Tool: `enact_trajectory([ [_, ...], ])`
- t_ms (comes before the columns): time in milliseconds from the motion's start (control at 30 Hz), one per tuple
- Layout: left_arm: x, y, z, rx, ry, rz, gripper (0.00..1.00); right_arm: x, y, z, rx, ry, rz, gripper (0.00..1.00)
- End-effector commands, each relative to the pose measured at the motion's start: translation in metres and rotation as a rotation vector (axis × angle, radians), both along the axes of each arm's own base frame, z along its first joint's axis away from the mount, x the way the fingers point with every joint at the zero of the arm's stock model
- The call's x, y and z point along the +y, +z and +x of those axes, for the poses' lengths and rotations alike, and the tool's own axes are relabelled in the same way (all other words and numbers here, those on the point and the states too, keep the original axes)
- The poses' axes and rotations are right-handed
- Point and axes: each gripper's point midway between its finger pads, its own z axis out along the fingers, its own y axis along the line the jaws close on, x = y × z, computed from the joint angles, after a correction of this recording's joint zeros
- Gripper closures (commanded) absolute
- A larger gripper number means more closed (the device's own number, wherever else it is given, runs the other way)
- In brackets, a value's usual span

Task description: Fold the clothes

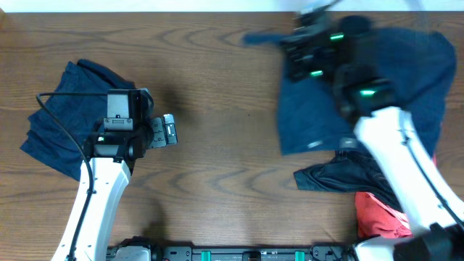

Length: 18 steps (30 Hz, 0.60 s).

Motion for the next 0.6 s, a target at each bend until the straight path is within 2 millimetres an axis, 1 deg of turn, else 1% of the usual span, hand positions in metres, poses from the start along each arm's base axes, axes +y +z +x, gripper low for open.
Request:
enact_trajectory([
  [0,0.001,0.006,0.004,-0.016,0.01,-0.004,0.02,0.048,-0.034,0.001,0.033,0.015,-0.024,0.98],
  [67,-0.002,0.006,0.003,-0.016,0.001,-0.019,0.02,0.073,-0.049,0.004,0.037,0.021,-0.012,0.92],
  [100,-0.004,0.006,0.003,-0.015,-0.007,-0.032,0.02,0.08,-0.056,0.006,0.038,0.019,-0.015,0.84],
  [133,-0.009,0.006,0.003,-0.014,-0.019,-0.054,0.02,0.084,-0.064,0.008,0.04,0.004,-0.028,0.75],
  [167,-0.013,0.007,0.003,-0.014,-0.031,-0.075,0.02,0.083,-0.071,0.011,0.049,-0.021,-0.037,0.64],
  [233,-0.023,0.008,0.002,-0.011,-0.062,-0.129,0.02,0.073,-0.08,0.017,0.063,-0.077,-0.069,0.42],
  [267,-0.028,0.008,0.001,-0.01,-0.074,-0.151,0.02,0.063,-0.084,0.02,0.07,-0.116,-0.094,0.4],
  [333,-0.038,0.01,-0.001,-0.007,-0.106,-0.201,0.02,0.036,-0.085,0.026,0.081,-0.206,-0.144,0.37],
  [400,-0.051,0.012,-0.003,-0.003,-0.146,-0.248,0.02,-0.001,-0.082,0.028,0.1,-0.307,-0.196,0.3],
  [467,-0.064,0.012,-0.006,0.009,-0.166,-0.282,0.02,-0.038,-0.077,0.027,0.126,-0.39,-0.234,0.28],
  [567,-0.082,0.007,-0.012,0.054,-0.138,-0.327,0.02,-0.093,-0.07,0.017,0.189,-0.487,-0.266,0.26],
])
